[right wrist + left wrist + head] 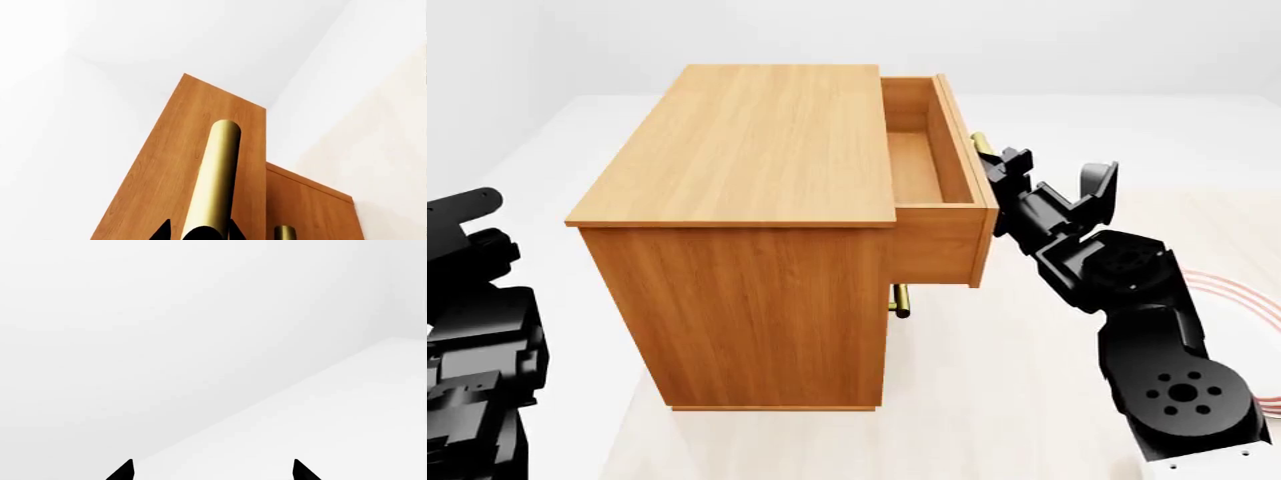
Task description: Open the top drawer of the cabinet and put the bowl in it.
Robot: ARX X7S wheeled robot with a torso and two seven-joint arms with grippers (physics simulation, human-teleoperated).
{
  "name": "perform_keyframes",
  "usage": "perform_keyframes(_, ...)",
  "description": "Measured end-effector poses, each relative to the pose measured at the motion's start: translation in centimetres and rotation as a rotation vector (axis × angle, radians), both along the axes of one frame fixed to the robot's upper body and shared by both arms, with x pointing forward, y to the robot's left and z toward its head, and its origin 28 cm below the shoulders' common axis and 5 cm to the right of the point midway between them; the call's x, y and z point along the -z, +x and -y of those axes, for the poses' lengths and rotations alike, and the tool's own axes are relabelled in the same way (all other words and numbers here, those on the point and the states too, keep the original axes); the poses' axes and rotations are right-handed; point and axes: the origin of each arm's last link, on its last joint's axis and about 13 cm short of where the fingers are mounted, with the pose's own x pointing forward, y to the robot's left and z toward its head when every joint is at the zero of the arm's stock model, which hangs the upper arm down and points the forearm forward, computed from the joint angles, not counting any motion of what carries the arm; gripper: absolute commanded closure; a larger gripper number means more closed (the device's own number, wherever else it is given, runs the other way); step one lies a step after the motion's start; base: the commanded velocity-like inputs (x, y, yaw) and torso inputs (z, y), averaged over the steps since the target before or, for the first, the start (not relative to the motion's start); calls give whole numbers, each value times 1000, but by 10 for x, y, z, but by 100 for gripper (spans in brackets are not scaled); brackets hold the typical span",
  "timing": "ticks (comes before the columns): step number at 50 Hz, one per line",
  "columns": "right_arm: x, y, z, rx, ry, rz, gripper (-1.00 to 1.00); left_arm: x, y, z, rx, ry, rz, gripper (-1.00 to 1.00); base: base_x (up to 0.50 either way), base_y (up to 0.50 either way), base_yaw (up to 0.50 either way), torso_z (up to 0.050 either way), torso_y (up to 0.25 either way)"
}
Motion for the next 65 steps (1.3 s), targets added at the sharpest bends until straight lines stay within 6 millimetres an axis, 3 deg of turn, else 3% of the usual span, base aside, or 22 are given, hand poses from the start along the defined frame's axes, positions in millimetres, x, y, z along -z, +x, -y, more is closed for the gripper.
perform_keyframes(4,0,0,0,1,2,-1,100,0,0,0,1,0,0,-100,7,0,1,0,0)
perform_keyframes(5,0,0,0,1,2,-1,-100,0,0,0,1,0,0,-100,0,0,3,0,0)
perform_keyframes(42,-19,3,13,53,91,53,-100,0,1,1,-1,1,1,-100,0,0,0,0,0)
perform_keyframes(55,-53,-4,46,190,-51,76,-100,-1,2,2,2,-2,7,-100,0,0,0,0,0)
perform_keyframes(65,-104,-17,58,274,-311,159,-100,-2,2,2,4,-7,11,-100,0,0,0,0,0)
